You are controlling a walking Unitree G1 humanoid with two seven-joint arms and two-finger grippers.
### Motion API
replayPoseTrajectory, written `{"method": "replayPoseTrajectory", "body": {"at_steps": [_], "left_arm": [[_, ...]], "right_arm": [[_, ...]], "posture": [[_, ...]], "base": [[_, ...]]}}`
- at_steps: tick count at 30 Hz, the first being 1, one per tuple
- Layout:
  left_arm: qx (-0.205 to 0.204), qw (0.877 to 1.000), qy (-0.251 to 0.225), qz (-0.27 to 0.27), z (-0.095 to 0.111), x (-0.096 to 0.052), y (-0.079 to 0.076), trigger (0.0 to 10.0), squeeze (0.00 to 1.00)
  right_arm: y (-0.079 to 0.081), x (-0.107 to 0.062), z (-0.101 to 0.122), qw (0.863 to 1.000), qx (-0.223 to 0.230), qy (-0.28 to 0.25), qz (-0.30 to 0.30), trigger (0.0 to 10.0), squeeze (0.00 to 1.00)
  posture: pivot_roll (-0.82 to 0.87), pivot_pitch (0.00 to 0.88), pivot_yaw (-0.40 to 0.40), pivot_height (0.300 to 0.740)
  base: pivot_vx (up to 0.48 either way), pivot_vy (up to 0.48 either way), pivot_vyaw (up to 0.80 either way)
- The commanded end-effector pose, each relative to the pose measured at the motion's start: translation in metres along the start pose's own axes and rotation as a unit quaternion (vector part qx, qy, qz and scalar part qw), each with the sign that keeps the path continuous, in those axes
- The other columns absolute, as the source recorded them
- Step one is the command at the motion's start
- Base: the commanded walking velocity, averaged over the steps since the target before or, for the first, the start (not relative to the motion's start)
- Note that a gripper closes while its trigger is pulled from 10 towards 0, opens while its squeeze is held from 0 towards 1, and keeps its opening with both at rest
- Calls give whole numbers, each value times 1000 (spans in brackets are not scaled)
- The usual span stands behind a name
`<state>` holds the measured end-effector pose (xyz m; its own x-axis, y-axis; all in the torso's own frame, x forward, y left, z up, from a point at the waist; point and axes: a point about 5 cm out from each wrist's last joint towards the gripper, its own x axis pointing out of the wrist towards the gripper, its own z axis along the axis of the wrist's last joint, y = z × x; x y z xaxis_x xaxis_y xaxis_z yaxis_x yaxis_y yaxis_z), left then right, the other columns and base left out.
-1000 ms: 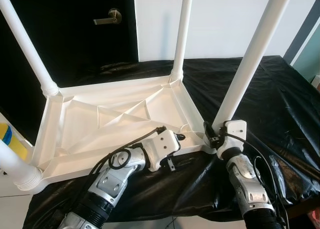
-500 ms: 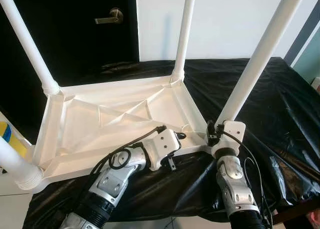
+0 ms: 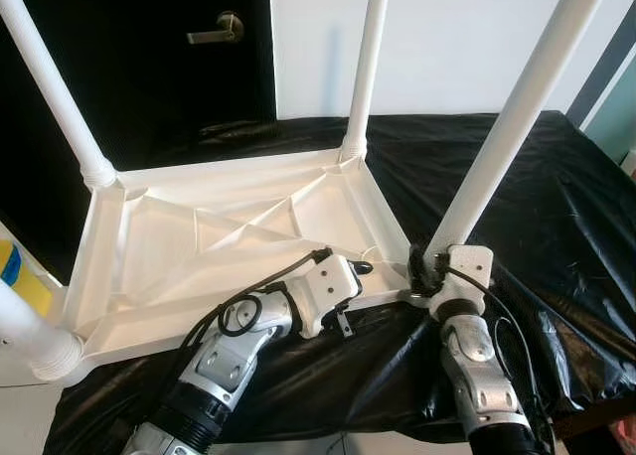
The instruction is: Building children table
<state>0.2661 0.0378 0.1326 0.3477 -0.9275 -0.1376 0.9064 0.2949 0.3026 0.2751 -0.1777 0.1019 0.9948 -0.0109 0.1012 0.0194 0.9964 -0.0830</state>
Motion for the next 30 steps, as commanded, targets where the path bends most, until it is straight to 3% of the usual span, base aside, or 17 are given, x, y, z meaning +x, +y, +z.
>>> {"method": "replayPoseTrajectory", "body": {"at_steps": [1,6,8,10,11,13,18,20,21,22,23,24,30], "left_arm": [[7,999,-3,32,3,-2,5,10000,0],[8,999,-3,31,3,-3,7,10000,0],[9,999,-2,31,4,-3,8,10000,0],[9,999,-2,31,4,-3,8,10000,0],[6,1000,-3,28,4,-3,7,10000,0],[0,1000,-5,19,5,-3,6,10000,0],[0,1000,-6,18,5,-3,5,10000,0],[-9,1000,-4,3,5,-3,4,10000,0],[-9,1000,-4,3,5,-3,4,10000,0],[-11,1000,-3,0,5,-4,3,10000,0],[-11,1000,-3,0,5,-4,3,10000,0],[-11,1000,-3,-1,5,-4,3,10000,0],[-14,1000,-3,12,5,-5,3,10000,0]], "right_arm": [[-7,-4,-2,1000,2,0,7,10000,1000],[-14,-6,1,997,17,-6,80,10000,1000],[-14,-6,3,993,4,-10,122,10000,1000],[-14,-6,4,992,2,-11,125,10000,1000],[-14,-3,5,988,8,-9,156,10000,0],[-15,2,6,979,18,-7,202,10000,0],[-14,4,8,975,6,-11,220,10000,0],[-3,15,7,958,-15,-3,287,10000,0],[-3,15,7,958,-15,-3,287,10000,0],[1,19,7,952,-23,0,307,3804,0],[1,19,7,952,-23,0,307,3804,0],[3,22,7,946,-29,3,322,0,0],[0,24,3,943,-36,14,332,0,0]], "posture": [[-32,0,-14,740],[-33,0,-7,740],[-34,0,4,740],[-34,0,4,740],[-34,0,10,740],[-37,0,15,740],[-37,0,16,740],[-31,0,14,740],[-31,0,14,740],[-31,0,14,740],[-31,0,14,740],[-22,0,3,740],[-9,0,-18,740]], "base": [[0,0,0],[0,0,0],[0,0,0],[0,0,0],[0,0,0],[0,0,0],[0,0,0],[0,0,0],[0,0,0],[0,0,0],[0,0,0],[0,0,0],[0,0,0]]}}
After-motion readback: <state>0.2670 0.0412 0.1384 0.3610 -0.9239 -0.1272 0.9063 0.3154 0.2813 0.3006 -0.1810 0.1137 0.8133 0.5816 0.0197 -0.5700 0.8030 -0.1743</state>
